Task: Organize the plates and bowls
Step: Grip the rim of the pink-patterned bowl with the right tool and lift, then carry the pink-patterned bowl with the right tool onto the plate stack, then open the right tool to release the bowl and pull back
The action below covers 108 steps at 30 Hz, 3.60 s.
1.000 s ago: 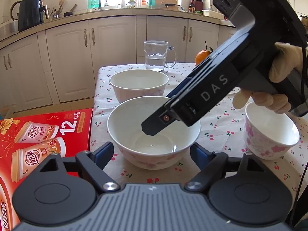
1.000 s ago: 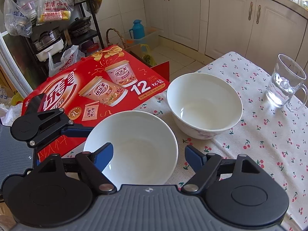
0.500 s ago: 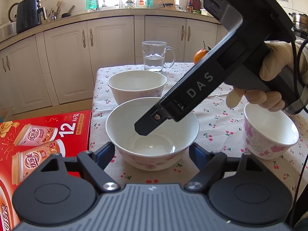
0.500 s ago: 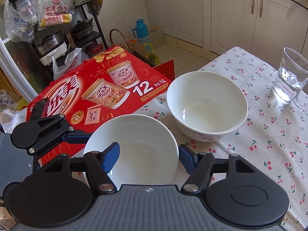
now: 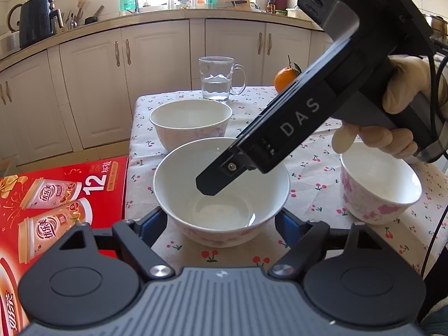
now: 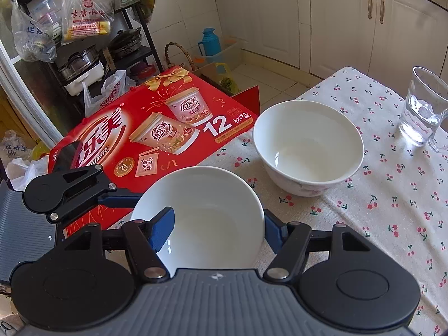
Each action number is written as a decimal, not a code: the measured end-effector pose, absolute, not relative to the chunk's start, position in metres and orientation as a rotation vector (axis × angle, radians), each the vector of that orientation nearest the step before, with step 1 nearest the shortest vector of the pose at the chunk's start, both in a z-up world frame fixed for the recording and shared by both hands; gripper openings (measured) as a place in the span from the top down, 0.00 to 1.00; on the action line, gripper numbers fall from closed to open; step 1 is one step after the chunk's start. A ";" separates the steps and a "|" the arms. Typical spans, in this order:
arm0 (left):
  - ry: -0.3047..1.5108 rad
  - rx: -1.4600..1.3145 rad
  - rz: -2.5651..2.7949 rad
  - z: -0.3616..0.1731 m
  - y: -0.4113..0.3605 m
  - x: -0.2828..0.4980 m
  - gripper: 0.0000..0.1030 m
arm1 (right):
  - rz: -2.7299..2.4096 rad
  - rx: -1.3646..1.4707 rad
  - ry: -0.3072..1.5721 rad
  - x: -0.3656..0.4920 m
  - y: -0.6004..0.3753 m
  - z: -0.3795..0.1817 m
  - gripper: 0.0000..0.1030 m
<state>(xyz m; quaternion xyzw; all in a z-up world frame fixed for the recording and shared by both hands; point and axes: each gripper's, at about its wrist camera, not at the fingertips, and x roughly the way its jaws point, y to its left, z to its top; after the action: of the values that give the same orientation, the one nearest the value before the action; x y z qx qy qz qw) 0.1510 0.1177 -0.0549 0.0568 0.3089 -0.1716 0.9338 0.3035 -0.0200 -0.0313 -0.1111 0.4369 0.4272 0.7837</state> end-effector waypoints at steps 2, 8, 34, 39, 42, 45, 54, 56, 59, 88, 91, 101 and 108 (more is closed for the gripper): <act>0.637 0.111 -0.354 -0.053 0.117 0.147 0.19 | 0.928 -0.238 0.942 0.299 -0.022 -0.029 0.29; 0.646 0.109 -0.354 -0.044 0.113 0.130 0.19 | 0.945 -0.236 0.930 0.283 -0.028 -0.022 0.29; 0.649 0.152 -0.414 -0.005 0.073 0.073 0.19 | 0.972 -0.222 0.857 0.207 -0.082 0.012 0.29; 0.633 0.173 -0.463 0.001 0.054 0.079 0.19 | 0.934 -0.212 0.827 0.202 -0.105 0.022 0.29; 0.622 0.188 -0.496 0.004 0.040 0.084 0.19 | 0.898 -0.201 0.816 0.202 -0.122 0.025 0.29; 0.618 0.193 -0.534 0.005 0.028 0.092 0.19 | 0.859 -0.191 0.810 0.203 -0.138 0.027 0.29; 0.637 0.197 -0.620 -0.004 -0.003 0.112 0.19 | 0.763 -0.162 0.808 0.206 -0.177 0.026 0.29; 0.647 0.202 -0.629 -0.007 -0.007 0.115 0.19 | 0.747 -0.154 0.812 0.208 -0.183 0.024 0.29; 0.659 0.206 -0.636 -0.011 -0.012 0.118 0.19 | 0.734 -0.144 0.820 0.210 -0.189 0.019 0.29; 0.720 0.219 -0.636 -0.024 -0.018 0.130 0.18 | 0.717 -0.136 0.870 0.221 -0.193 -0.013 0.28; 0.718 0.225 -0.634 -0.025 -0.019 0.129 0.18 | 0.718 -0.140 0.868 0.221 -0.193 -0.013 0.28; 0.721 0.212 -0.634 -0.026 -0.016 0.130 0.16 | 0.714 -0.174 0.852 0.217 -0.190 -0.015 0.27; 0.717 0.207 -0.635 -0.026 -0.014 0.128 0.14 | 0.718 -0.195 0.847 0.213 -0.188 -0.015 0.11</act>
<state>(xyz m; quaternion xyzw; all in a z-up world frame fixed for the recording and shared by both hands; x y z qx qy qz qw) 0.1276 -0.0142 -0.0262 0.0995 0.3441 -0.3049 0.8824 0.2126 -0.1877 -0.0154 -0.0924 0.4012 0.3404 0.8454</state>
